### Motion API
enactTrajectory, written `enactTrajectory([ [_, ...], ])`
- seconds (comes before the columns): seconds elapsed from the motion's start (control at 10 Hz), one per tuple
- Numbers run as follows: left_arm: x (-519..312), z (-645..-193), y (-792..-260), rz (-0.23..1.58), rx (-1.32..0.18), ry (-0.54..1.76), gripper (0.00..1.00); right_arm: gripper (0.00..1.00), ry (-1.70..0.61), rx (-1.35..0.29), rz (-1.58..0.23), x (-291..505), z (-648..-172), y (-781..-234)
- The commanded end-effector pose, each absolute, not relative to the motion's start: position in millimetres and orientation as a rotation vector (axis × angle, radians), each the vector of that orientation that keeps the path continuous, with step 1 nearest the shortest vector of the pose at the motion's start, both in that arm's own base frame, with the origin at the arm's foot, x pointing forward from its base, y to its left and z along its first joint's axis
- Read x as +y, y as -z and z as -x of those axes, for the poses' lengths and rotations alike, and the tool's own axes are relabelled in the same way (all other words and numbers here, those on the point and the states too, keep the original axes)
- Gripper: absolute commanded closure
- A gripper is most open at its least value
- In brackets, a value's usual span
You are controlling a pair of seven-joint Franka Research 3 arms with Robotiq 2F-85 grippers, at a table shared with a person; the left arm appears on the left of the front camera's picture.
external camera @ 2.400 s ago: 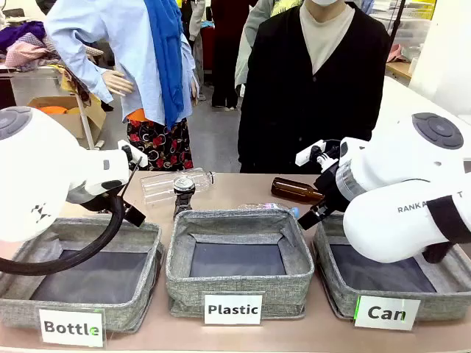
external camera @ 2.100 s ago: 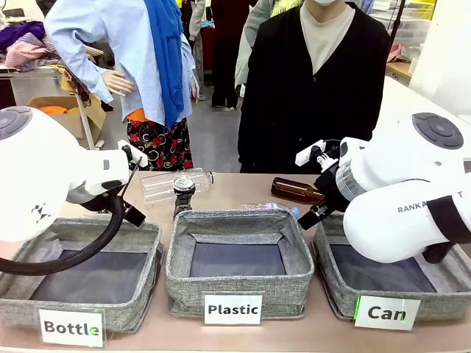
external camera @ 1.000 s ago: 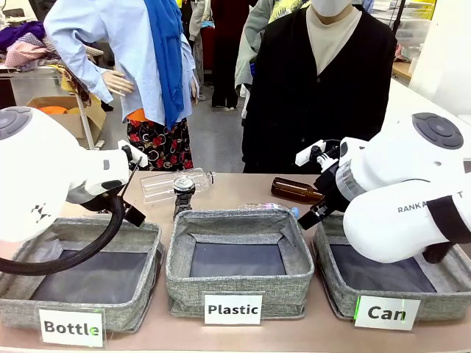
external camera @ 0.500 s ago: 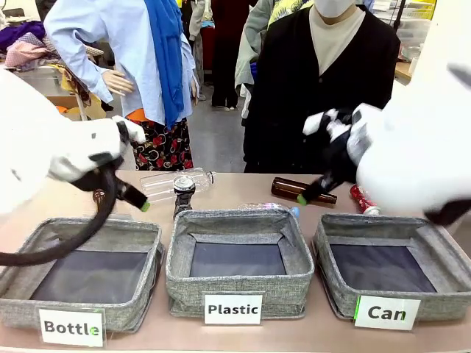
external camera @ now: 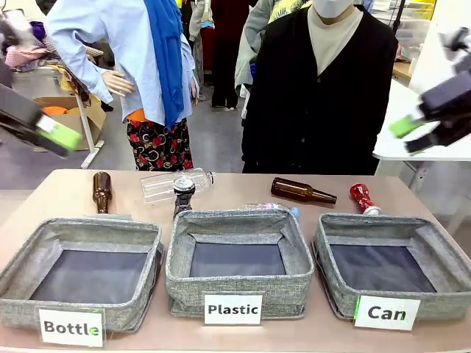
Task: Sort the can waste into the basket.
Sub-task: Pick up the can waste from the table and place it in the right Fabric basket.
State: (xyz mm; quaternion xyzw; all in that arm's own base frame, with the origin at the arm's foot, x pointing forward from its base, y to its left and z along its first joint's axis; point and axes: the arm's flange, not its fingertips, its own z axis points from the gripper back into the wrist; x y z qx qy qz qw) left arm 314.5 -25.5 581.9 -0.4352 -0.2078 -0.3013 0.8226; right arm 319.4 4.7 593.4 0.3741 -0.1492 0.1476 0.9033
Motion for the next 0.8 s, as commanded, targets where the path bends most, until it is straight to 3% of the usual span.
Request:
enactTrajectory([
  [0.0, 50.2, -334.1, -562.5, 1.092, -0.482, 0.429, 0.0, 0.0, -0.127, -0.346, -0.895, -69.7, -316.1, -560.0],
  [0.4, 108.4, -312.6, -494.1, 1.317, -0.666, 0.014, 0.0, 0.0, 0.282, -0.359, -1.136, -182.8, -290.3, -460.0],
  [0.7, 82.7, -326.6, -448.7, 1.393, -0.597, -0.132, 0.0, 0.0, 0.429, -0.344, -1.28, -217.5, -296.9, -407.9],
])
